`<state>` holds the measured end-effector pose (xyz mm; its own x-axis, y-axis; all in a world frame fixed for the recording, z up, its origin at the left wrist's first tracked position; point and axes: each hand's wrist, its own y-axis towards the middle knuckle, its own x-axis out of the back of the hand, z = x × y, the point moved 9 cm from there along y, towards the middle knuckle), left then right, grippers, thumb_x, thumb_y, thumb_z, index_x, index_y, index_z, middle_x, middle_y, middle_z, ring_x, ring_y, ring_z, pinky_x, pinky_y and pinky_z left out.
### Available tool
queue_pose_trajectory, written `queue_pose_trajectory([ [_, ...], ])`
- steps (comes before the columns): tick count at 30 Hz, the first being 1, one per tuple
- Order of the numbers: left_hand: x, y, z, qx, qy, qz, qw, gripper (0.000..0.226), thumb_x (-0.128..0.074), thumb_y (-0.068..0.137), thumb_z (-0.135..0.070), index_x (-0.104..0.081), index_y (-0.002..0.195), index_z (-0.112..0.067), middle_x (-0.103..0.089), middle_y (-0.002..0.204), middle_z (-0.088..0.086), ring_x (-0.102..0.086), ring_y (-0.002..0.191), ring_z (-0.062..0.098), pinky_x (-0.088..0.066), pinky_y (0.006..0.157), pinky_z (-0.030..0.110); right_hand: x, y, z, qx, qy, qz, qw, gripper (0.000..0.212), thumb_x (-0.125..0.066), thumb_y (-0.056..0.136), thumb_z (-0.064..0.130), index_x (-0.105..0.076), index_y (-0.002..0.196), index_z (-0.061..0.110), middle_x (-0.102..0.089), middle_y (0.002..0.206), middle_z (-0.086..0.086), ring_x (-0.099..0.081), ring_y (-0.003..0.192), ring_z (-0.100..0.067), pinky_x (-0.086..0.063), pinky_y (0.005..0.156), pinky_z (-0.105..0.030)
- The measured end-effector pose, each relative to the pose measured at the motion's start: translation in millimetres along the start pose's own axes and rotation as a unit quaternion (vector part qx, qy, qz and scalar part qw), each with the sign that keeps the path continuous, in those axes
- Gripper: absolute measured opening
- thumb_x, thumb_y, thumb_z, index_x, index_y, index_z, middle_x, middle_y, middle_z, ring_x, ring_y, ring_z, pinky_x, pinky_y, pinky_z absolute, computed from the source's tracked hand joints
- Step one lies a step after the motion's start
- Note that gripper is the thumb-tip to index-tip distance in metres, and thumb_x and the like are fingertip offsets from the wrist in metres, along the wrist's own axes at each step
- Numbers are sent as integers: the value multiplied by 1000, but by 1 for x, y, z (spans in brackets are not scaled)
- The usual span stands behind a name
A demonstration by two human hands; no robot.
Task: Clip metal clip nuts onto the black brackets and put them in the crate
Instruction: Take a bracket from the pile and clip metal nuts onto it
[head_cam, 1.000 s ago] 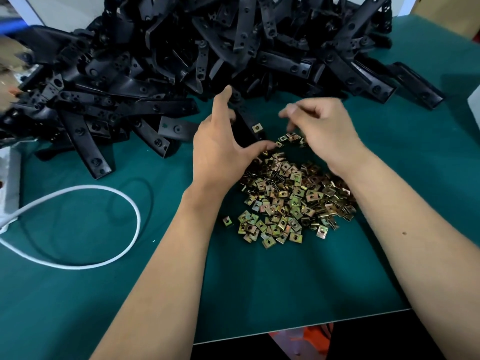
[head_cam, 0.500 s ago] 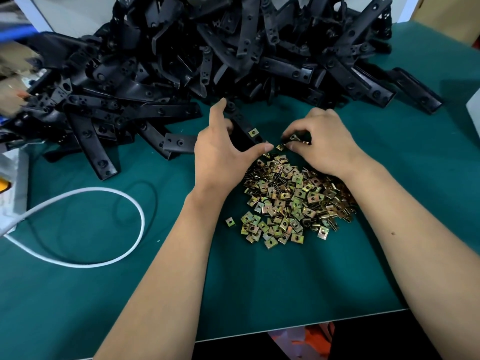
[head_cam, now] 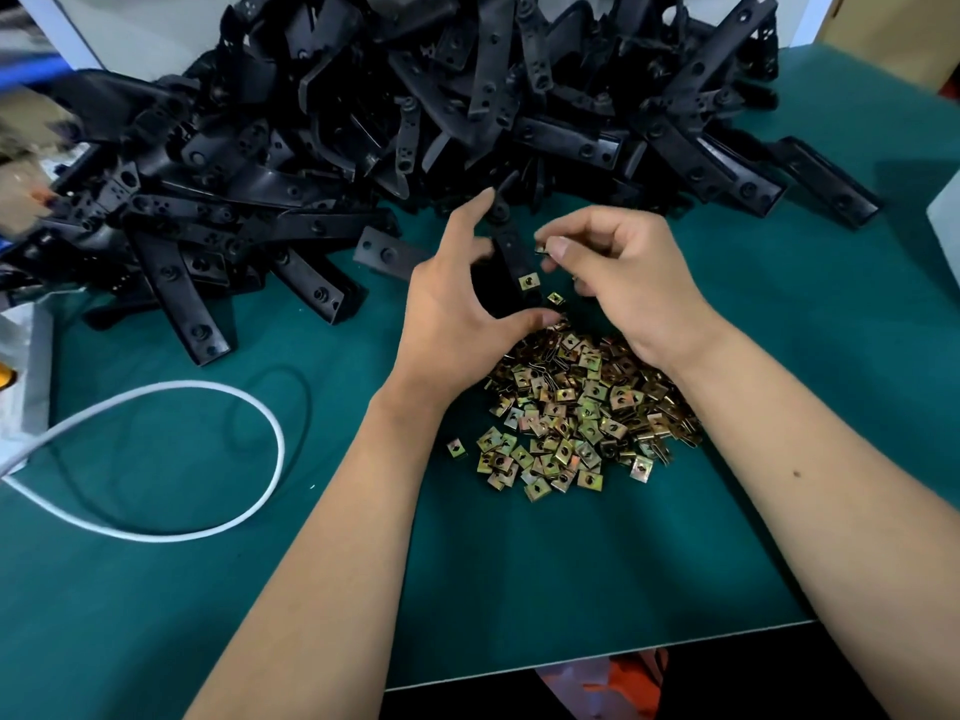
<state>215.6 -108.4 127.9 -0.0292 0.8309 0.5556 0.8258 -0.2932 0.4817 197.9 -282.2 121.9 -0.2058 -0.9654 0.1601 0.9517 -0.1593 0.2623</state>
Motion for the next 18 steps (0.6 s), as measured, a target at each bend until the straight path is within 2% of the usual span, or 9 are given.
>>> queue_pose_trajectory([
  [5,-5,0,-2,-12,-10,19,1000,111,-96,63,-41,-37,155,-23,-69,111,-15,-56,106,-17,-33,92,-2,-1,1,-11,-69,133,10,989,15,-70,95,1,-78,103,10,-77,85,-4,-65,70,0,-44,59,-14],
  [9,-10,0,-5,-26,-18,33,999,111,-97,62,-37,-38,155,-21,-71,111,-16,-60,111,-10,-34,95,1,3,2,-13,-68,134,-24,988,11,-68,98,10,-79,96,8,-73,78,-7,-46,60,-6,-39,55,-18],
  [13,-12,0,-7,-37,-19,42,998,111,-97,63,-37,-37,155,-23,-71,112,-16,-61,114,-4,-34,96,1,8,2,-13,-61,95,-48,992,16,-70,98,18,-79,86,13,-70,69,-2,-43,57,-8,-39,55,-21],
  [18,-14,-1,-10,-46,-24,48,997,111,-97,63,-38,-38,156,-23,-71,113,-18,-56,110,-17,-31,97,-1,7,2,-14,-60,79,-49,994,19,-72,97,22,-79,81,16,-68,67,-1,-43,57,-10,-37,55,-23],
])
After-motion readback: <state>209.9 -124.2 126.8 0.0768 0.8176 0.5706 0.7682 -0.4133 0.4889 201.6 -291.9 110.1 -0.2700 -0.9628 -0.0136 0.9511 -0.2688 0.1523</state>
